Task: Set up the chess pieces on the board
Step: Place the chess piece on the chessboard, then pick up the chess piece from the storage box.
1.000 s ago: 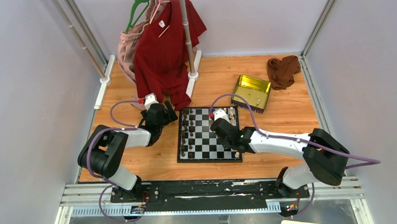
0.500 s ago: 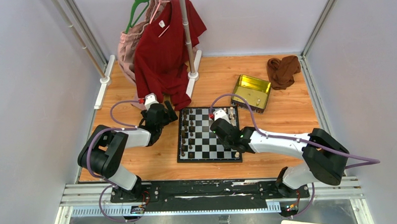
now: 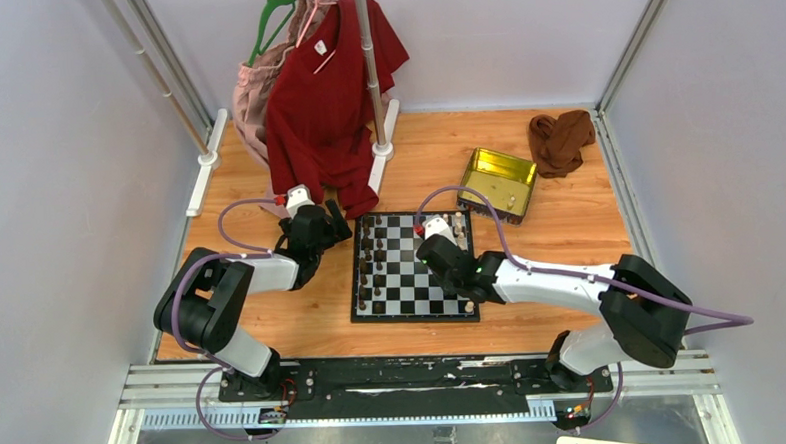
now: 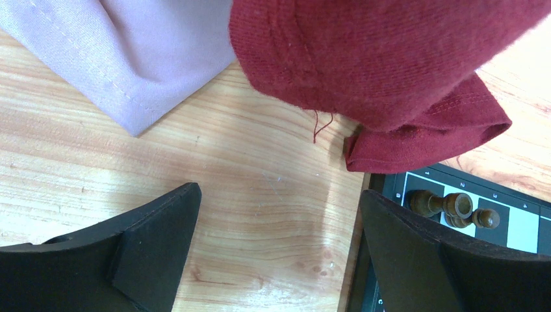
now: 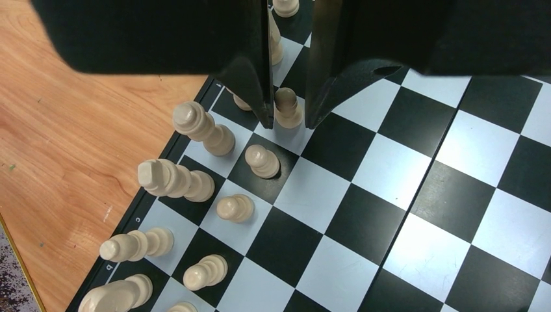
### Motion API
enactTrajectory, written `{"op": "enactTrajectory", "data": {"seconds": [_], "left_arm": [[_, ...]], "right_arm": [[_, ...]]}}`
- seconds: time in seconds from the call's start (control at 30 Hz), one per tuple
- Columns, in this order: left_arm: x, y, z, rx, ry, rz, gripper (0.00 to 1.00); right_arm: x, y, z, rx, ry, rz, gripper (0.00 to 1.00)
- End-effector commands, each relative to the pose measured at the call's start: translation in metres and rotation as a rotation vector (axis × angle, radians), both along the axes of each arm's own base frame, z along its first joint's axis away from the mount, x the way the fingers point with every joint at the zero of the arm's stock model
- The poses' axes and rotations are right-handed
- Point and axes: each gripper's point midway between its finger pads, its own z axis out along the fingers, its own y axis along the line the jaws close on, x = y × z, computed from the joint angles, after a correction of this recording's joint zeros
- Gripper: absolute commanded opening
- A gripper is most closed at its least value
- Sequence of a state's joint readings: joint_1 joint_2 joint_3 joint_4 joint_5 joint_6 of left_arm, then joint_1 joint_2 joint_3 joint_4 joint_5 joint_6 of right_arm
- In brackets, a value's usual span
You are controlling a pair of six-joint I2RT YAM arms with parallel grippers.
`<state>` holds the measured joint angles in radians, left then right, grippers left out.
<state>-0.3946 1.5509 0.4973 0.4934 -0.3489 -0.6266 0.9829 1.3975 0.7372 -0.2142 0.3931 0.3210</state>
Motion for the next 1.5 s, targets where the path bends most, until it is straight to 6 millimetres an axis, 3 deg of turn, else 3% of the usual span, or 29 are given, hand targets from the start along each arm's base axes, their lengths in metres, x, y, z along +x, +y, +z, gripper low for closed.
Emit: {"op": "enactTrajectory", "data": {"seconds": [0.0,0.4,0.57,0.73,0.9,1.1,1.23,1.47], "left_arm": [[-0.014,0.008,-0.015,0.024,0.057,0.005,1.00],[-0.014,0.008,-0.015,0.023,0.056,0.006,1.00],[-0.013,0.008,-0.015,0.023,0.056,0.008,1.00],[-0.014,0.008,-0.015,0.021,0.055,0.009,1.00],[-0.014,0.006,-0.015,0.011,0.059,0.001,1.00],[-0.015,0.001,-0.024,-0.010,0.078,-0.012,1.00],[-0.014,0.002,-0.022,-0.007,0.074,-0.011,1.00],[-0.015,0.002,-0.021,-0.006,0.071,-0.011,1.00]], "right_arm": [[-0.002,0.001,0.011,0.000,-0.013,0.009,0.28],[-0.003,0.005,0.025,0.018,-0.029,0.023,0.28],[-0.005,0.012,0.045,0.037,-0.050,0.050,0.28],[-0.002,0.018,0.079,0.085,-0.101,0.059,0.28],[0.031,0.002,0.124,0.058,-0.258,-0.035,0.35],[0.088,-0.031,0.146,0.070,-0.307,-0.192,0.39],[0.128,-0.061,0.144,0.076,-0.298,-0.304,0.40],[0.182,-0.129,0.109,0.062,-0.210,-0.498,0.40]]}}
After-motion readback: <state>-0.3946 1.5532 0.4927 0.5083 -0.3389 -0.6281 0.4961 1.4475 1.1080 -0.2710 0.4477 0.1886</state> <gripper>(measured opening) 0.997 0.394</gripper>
